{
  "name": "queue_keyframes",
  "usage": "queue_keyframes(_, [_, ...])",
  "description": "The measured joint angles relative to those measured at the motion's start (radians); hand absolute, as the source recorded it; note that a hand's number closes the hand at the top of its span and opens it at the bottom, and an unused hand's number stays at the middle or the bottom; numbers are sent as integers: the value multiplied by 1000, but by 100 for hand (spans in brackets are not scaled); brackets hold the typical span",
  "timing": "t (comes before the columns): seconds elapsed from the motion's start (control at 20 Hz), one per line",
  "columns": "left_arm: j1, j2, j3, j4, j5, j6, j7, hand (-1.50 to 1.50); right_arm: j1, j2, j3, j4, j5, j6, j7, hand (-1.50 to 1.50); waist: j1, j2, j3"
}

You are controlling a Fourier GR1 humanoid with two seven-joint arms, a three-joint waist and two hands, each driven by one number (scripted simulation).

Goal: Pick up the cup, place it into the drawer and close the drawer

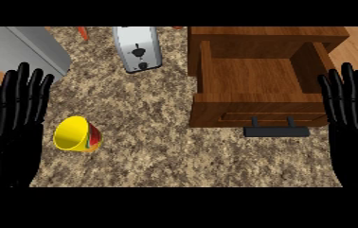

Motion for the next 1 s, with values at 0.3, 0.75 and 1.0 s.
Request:
queue_keyframes(0.3, [18, 90, 76, 39, 201, -189, -73, -150, 5, -3, 22, -13, 0, 21, 10, -150, 11, -2, 22])
queue_keyframes(0.75, [9, 153, 158, 156, 519, -369, 14, -150, -52, 9, 40, 26, -91, 68, 87, -150, 13, -2, 29])
queue_keyframes(1.0, [-11, 144, 167, 160, 538, -377, 47, -150, -98, 11, 23, 45, -102, 69, 114, -150, 12, -3, 30])
